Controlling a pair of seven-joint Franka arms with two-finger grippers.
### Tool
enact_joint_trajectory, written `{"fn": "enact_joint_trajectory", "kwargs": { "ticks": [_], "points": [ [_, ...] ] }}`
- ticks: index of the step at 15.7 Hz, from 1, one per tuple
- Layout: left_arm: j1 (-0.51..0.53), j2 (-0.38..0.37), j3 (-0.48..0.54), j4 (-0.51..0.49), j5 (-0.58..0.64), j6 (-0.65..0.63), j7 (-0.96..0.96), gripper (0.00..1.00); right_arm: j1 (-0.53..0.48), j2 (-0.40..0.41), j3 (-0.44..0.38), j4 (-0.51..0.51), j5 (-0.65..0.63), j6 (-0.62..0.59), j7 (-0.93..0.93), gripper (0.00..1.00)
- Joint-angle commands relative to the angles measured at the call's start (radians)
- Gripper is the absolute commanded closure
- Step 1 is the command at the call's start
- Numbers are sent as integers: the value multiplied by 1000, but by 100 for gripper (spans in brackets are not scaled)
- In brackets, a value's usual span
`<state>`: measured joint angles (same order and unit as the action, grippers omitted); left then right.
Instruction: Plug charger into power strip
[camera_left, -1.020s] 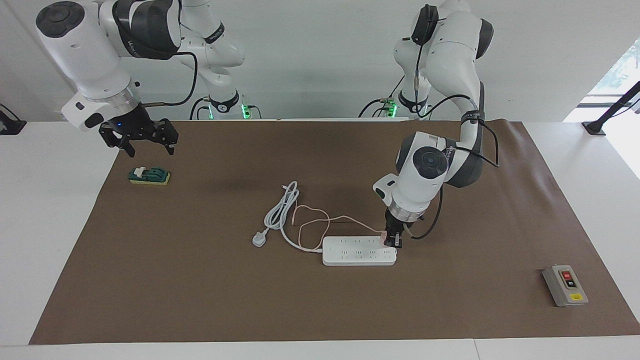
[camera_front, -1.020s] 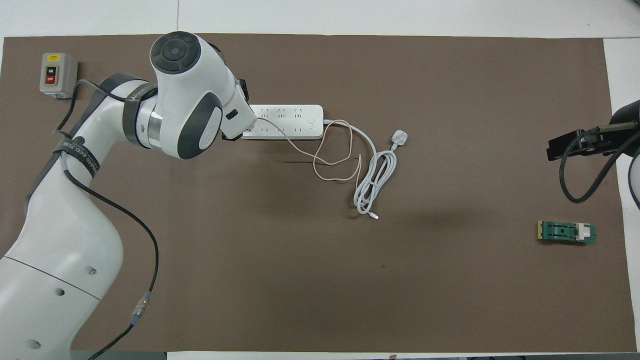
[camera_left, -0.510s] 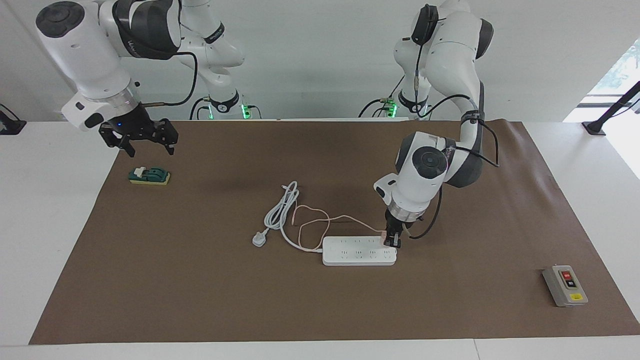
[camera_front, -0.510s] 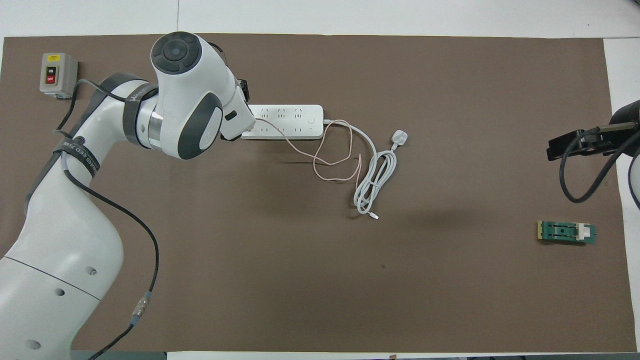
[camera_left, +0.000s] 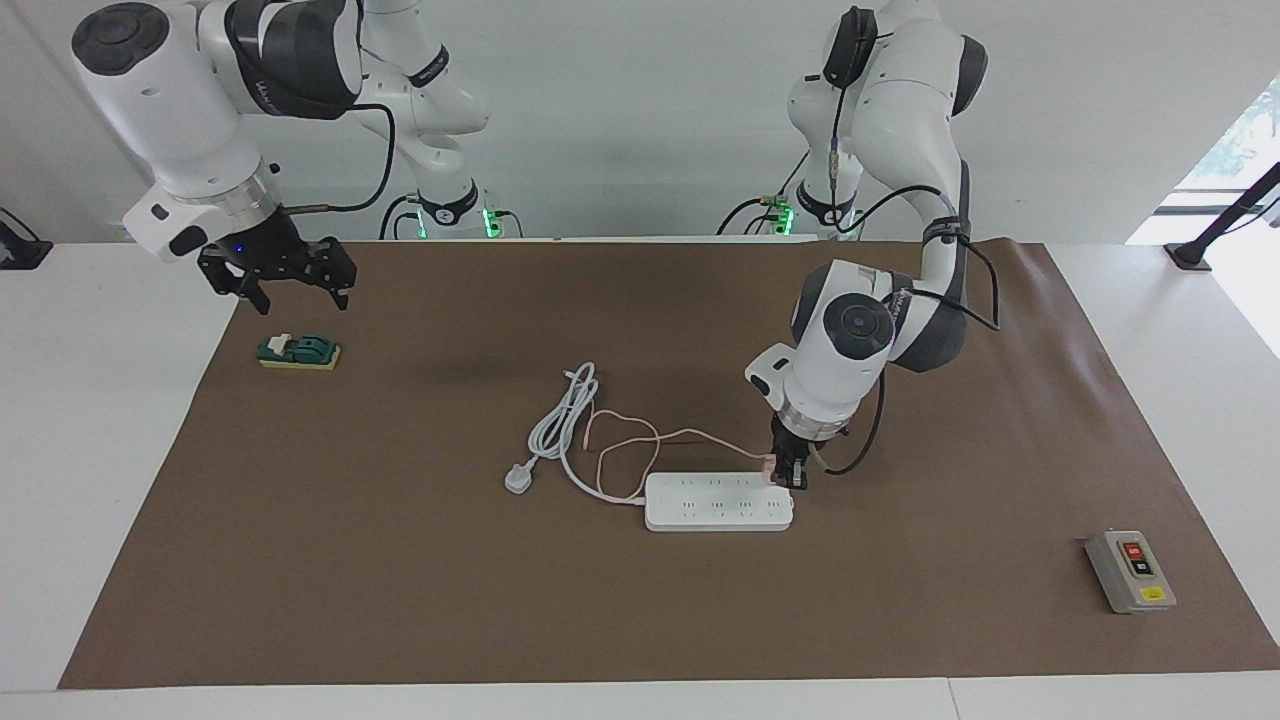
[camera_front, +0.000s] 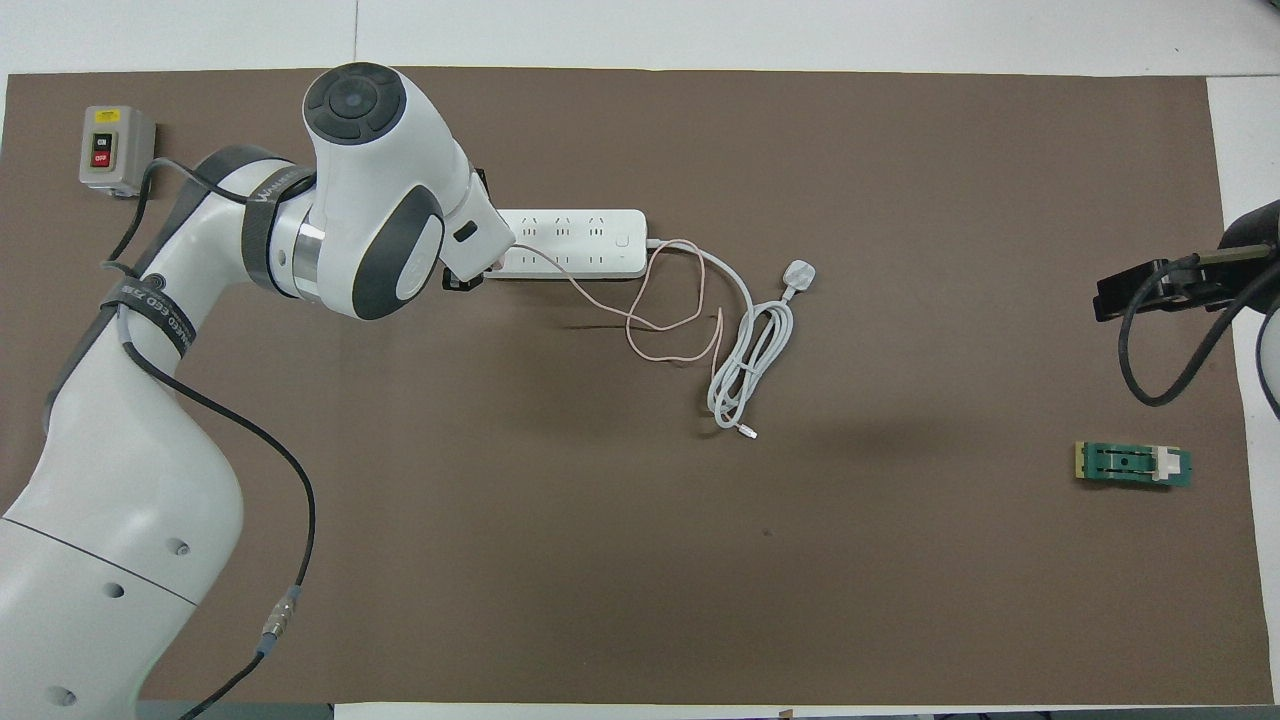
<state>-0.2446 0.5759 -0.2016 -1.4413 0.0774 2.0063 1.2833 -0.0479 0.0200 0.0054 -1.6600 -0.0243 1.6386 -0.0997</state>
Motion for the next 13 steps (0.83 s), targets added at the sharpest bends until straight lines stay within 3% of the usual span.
{"fn": "enact_joint_trajectory", "kwargs": {
  "ticks": [1,13],
  "points": [
    [4,-11,-2,-64,15,11,-51,100,-12,-14,11,-7,-14,-11,-1,0],
    [22,5,-18,-47,25,66,30,100,-12,-14,11,-7,-14,-11,-1,0]
  ]
}}
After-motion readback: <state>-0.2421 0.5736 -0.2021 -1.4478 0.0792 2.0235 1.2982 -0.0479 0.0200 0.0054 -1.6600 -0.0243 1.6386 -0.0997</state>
